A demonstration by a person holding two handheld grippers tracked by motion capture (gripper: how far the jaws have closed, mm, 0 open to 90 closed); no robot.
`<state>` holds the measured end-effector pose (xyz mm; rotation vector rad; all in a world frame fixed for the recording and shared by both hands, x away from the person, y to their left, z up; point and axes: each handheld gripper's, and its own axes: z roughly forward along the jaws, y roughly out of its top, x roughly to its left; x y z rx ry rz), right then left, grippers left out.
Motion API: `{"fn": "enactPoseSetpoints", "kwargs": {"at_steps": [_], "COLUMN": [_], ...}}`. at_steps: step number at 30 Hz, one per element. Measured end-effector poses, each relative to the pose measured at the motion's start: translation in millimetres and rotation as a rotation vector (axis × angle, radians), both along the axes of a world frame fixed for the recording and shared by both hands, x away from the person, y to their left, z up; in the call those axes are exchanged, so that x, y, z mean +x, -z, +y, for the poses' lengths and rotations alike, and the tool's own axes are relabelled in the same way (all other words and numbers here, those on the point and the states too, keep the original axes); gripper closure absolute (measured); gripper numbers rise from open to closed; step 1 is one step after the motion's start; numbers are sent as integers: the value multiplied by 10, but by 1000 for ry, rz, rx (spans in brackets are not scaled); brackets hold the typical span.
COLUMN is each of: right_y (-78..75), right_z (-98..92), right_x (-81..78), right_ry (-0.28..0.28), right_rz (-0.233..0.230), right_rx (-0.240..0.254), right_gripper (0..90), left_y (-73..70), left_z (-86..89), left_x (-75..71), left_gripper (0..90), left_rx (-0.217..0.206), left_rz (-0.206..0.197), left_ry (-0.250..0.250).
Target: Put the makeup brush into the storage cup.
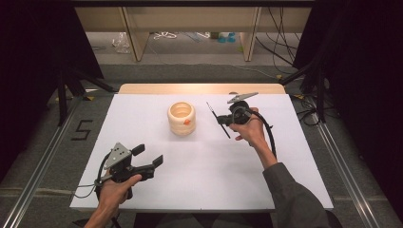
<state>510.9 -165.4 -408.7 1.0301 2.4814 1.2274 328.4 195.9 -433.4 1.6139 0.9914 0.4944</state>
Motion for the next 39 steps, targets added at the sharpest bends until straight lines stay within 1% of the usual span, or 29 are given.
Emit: {"fn": "enactPoseSetpoints", "kwargs": {"at_steps": [1, 3, 5, 7, 8, 9, 10, 11, 12, 13, 14, 16, 17, 18, 21, 23, 25, 27, 28, 31, 32, 33, 34, 36, 37, 38, 39], "right_y": [5, 1, -2, 1, -1, -1, -17, -17, -23, -28, -33, -39, -31, -35, -44, -40, -53, -64, -63, -74, -95, -96, -96, -132, -149, -152, -164], "right_z": [2, 4, -9, -9, -16, -16, -21, -21, -26, -28, -30, -33, -30, -32, -41, -38, -42, -35, -36, -36, -32, -31, -31, -9, 0, 19, 26], "right_x": [9, 13, 19, 25, 36, 36, 28, 28, 34, 36, 39, 39, 45, 43, 48, 52, 51, 42, 50, 47, 46, 56, 56, 58, 52, 58, 59], "right_ry": [-4, 7, 17, 15, 12, 12, 19, 19, 27, 25, 31, 36, 37, 38, 47, 39, 43, 49, 48, 47, 47, 46, 46, 43, 39, 40, 47], "right_rz": [-8, -4, -18, -24, -48, -48, -46, -46, -66, -62, -74, -69, -83, -72, -86, -89, -107, -97, -117, -113, -122, -142, -142, -159, -148, -156, -165], "right_rx": [13, 26, 29, 35, 47, 47, 65, 65, 81, 92, 92, 101, 106, 105, 107, 115, 120, 137, 139, 149, 161, 163, 163, 182, 187, 201, 196], "right_gripper": [857, 857, 857, 857, 857, 857, 857, 857, 857, 857, 857, 857, 857, 857, 857, 857, 857, 857, 857, 857, 857, 857, 857, 857, 857, 857, 857], "left_y": [0, 0, -1, 0, 0, 0, -1, -1, -1, -1, -1, -1, -1, -1, -1, -1, -1, -1, -1, -1, 0, 0, 0, -1, 0, 0, 1], "left_z": [0, 3, 2, 2, 2, 2, 2, 2, 4, 3, 2, 3, 3, 4, 4, 4, 3, 4, 4, 4, 4, 4, 5, 6, 6, 5, 5], "left_x": [0, 1, 1, 1, 0, 0, 1, 1, 1, 1, 1, 1, 1, 1, 1, 1, 1, 1, 1, 2, 2, 2, 2, 2, 3, 3, 3], "left_gripper": [158, 158, 158, 158, 158, 158, 158, 158, 158, 158, 158, 158, 158, 158, 158, 158, 158, 158, 158, 158, 158, 158, 158, 158, 158, 158, 158], "left_rx": [0, 0, 0, 1, 2, 2, 2, 2, 2, 2, 1, 2, 1, 2, 1, 2, 2, 2, 2, 2, 2, 2, 2, 3, 2, 3, 3], "left_rz": [0, -1, -1, 0, 0, 0, -1, -1, -1, -1, -1, -1, -1, -1, -1, -1, -1, -1, -1, 0, 0, 0, 0, 0, 0, 1, 1], "left_ry": [0, -1, -1, 0, -1, -1, -1, -1, -1, -1, -1, 0, -1, -2, -2, -2, -2, -2, -2, -2, -1, -1, -1, -2, -2, -1, -1]}}
